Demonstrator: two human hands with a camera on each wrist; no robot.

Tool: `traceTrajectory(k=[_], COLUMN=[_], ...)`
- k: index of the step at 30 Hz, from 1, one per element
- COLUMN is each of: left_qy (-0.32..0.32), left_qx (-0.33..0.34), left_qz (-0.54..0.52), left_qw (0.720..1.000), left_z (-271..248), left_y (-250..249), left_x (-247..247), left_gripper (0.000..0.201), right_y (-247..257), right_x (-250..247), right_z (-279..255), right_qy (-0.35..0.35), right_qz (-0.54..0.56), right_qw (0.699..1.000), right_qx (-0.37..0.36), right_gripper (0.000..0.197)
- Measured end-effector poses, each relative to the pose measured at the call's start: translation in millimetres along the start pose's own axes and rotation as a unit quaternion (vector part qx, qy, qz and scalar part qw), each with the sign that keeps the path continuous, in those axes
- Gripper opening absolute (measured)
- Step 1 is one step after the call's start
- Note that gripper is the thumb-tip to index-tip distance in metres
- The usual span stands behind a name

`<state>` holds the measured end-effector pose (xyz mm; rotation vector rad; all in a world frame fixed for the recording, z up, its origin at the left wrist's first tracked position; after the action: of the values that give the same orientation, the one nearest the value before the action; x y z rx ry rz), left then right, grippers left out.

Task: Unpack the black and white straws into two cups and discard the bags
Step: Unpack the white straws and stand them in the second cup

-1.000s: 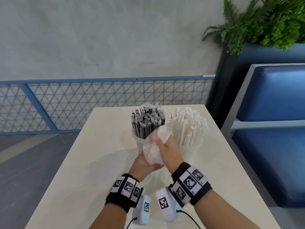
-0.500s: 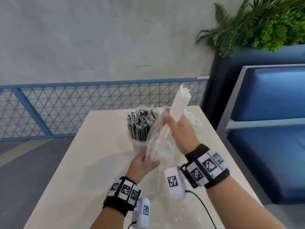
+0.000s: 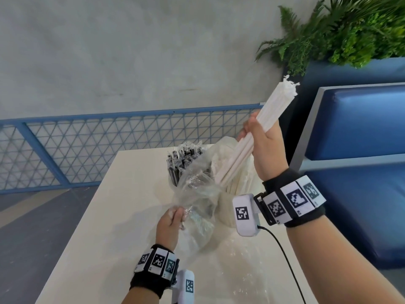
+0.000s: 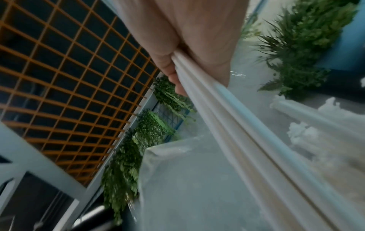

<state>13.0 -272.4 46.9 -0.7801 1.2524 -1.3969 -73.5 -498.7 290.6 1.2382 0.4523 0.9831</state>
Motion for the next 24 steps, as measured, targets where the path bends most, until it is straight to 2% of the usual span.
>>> traceTrajectory(k=[3,5,9,12,15,21,24], left_qy=[-0.031,-0.059,-0.094,-0.167,-0.222,-0.171,-0.148], left_qx=[0.014,0.037,0.043,0.012,0.036,0.056,0.044], left_qz=[-0.015,-0.024,-0.043,-0.104,-0.127,-0.174,-0.169], left_qw=[0.999,0.997,0.994,0.98,0.966,0.968,0.974], left_z=[-3,-5,-11,-14,-9,2,-1], left_y=[-5,-11,-13,-8,-18,-39,-37], left_x=[-8,-14,-17,-29,-50,-32,-22], left_gripper=[0.028,0.031,0.034,0.034,0.036,0.034,0.035], right_y=[1,-4,-22,-26,-26,-78,-89], right_x=[3,6,7,-5,-12,16,6], right_z=[-5,-8,-9,-12,-10,-7,-5], right_qy=[-0.035,-0.046,-0.046,-0.078,-0.091,-0.003,-0.032], right_qz=[-0.108,-0.143,-0.16,-0.149,-0.152,-0.286,-0.302], right_qw=[0.992,0.987,0.985,0.985,0.983,0.957,0.95], right_qx=[-0.049,-0.063,-0.041,-0.041,-0.043,0.049,0.072], right_gripper=[0.008,0.013,0.007,0.015,0.018,0.009,0.024])
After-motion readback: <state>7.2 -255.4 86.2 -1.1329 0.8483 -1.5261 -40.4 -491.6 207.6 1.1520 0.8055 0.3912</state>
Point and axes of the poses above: each hand's wrist, its own z-axis towards the middle knuckle, its own x-axis out of the palm, y = z × x, the point moved 10 cm from there along z, towards the middle knuckle, and after that the axes turned 11 degrees about x, right-handed, at the moved point
